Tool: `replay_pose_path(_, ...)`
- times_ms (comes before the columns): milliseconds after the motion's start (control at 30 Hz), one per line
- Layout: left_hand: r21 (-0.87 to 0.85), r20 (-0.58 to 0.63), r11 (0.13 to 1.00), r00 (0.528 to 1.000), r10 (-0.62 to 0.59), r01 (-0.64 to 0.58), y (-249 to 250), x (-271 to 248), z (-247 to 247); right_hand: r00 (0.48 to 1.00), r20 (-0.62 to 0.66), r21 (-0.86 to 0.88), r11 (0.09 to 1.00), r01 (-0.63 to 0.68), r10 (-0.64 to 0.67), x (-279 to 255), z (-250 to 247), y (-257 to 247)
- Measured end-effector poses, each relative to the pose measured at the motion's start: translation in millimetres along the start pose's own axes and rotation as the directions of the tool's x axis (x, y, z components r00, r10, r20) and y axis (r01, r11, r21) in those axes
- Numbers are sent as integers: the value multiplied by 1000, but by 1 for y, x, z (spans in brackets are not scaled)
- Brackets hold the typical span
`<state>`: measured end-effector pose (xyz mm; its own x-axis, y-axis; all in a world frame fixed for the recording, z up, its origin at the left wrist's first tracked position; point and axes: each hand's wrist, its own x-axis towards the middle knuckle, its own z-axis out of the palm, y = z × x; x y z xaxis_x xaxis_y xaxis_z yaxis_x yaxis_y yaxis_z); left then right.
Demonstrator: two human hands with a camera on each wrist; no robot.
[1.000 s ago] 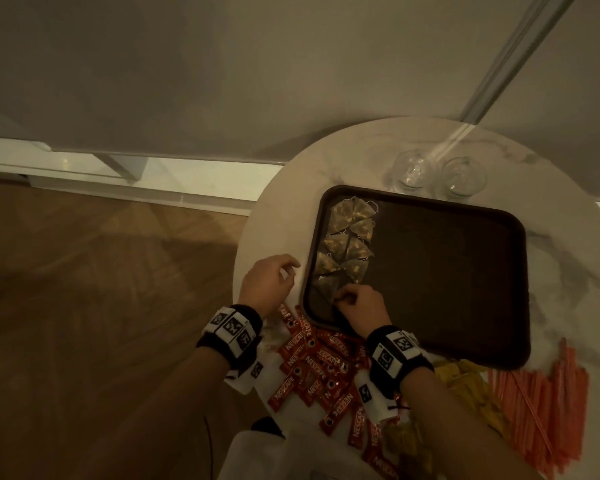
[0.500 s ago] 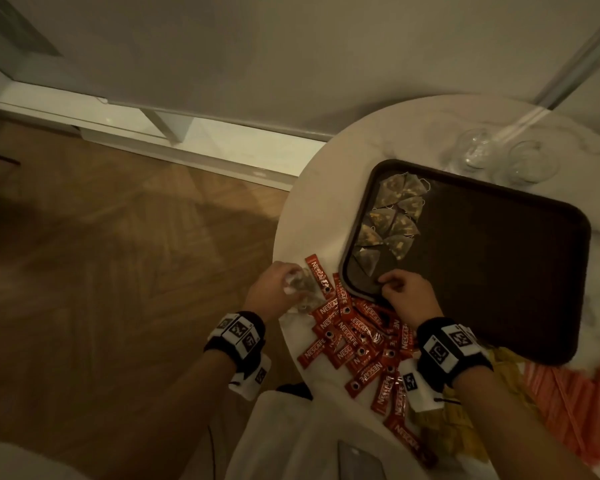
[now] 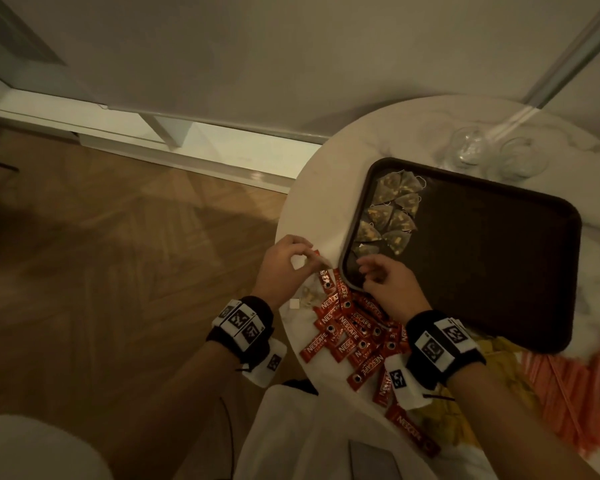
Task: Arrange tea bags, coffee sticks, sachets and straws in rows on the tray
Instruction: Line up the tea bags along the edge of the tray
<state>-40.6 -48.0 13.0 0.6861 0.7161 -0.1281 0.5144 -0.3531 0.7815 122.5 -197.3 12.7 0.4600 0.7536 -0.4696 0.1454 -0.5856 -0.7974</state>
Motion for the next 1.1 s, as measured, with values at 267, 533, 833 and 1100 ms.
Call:
replay_pose_path(267,-270,15,960,997,80,-73,67,5,-8,981,162,229,971,71,-110,1,13,-28)
replay_pose_path(533,-439,95,898,993,66,-18,84,15,7,986,148,374,927,18,-79,-24,2,-9)
replay_pose_path(833,-344,57,937,998,-40,57,81,21,38,981,41,757,635,-154,189,-37,-23,19)
replay_pose_path(1100,-143,168,987,981,100,-76,83,23,84,963,113,938,292,-184,243,-23,-32,12)
